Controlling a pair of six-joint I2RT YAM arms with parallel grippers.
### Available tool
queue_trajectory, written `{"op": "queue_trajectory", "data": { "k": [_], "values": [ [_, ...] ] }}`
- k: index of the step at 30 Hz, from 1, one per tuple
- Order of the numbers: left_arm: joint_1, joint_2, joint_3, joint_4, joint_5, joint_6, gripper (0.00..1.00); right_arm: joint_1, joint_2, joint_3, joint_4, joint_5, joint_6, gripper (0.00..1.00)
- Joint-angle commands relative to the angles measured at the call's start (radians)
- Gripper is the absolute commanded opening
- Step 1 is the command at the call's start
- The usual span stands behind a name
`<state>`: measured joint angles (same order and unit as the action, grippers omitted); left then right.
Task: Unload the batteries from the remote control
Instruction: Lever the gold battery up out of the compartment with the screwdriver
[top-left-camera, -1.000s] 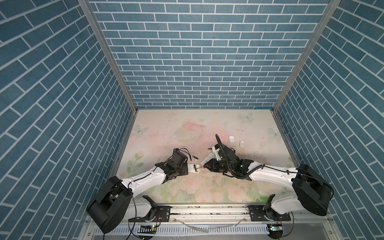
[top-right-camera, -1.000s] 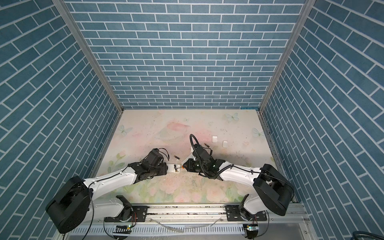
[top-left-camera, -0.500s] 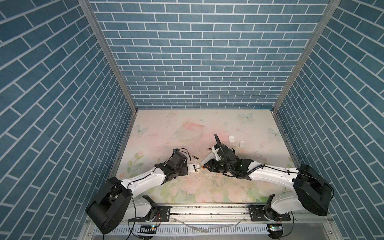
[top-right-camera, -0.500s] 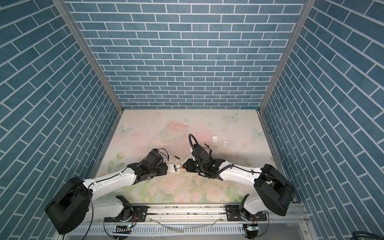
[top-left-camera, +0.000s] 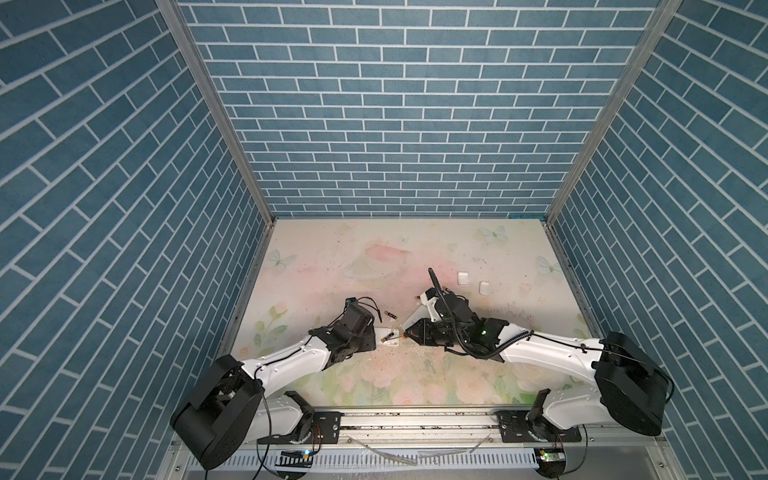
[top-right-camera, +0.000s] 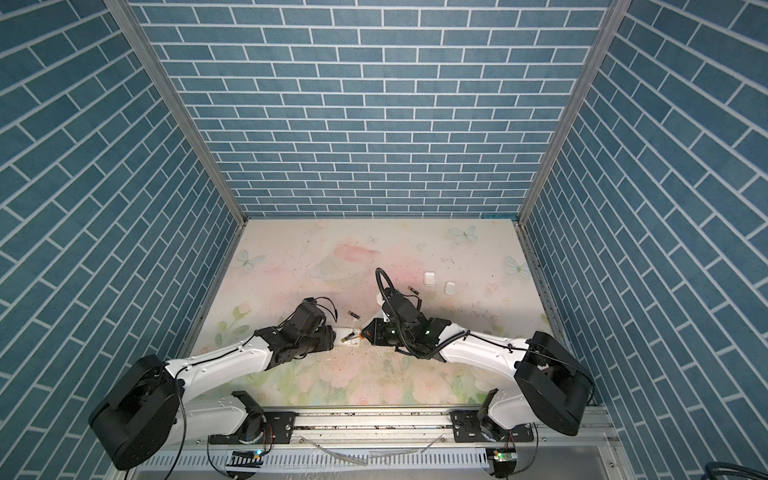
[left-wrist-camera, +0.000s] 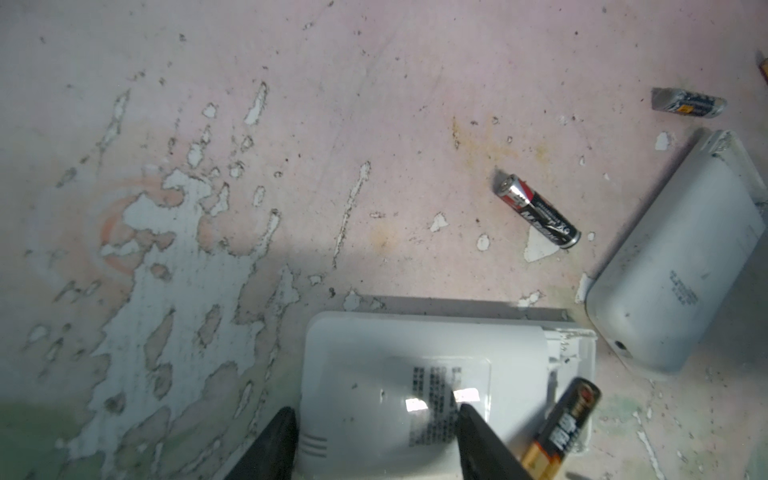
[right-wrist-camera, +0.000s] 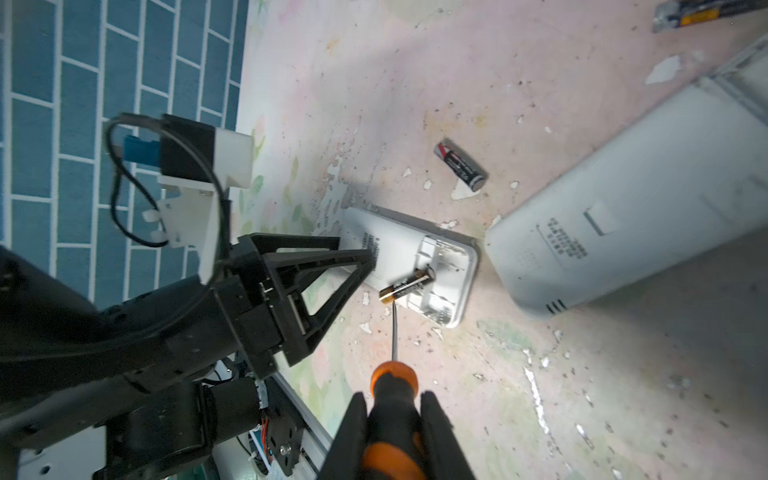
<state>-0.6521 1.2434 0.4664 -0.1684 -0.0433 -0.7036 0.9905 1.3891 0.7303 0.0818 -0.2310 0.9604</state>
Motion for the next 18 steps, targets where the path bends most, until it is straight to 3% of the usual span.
{"op": "queue_trajectory", "data": {
  "k": [1, 18],
  "values": [
    [0.000, 0.008, -0.039, -0.093, -0.003, 0.003, 0.62, 0.008, -0.022, 0.034, 0.027, -0.009, -0.015, 0.00],
    [0.000, -0.008, -0.040, -0.097, -0.003, 0.000, 0.62, 0.024, -0.027, 0.024, -0.016, 0.005, -0.019, 0.00]
  ]
}}
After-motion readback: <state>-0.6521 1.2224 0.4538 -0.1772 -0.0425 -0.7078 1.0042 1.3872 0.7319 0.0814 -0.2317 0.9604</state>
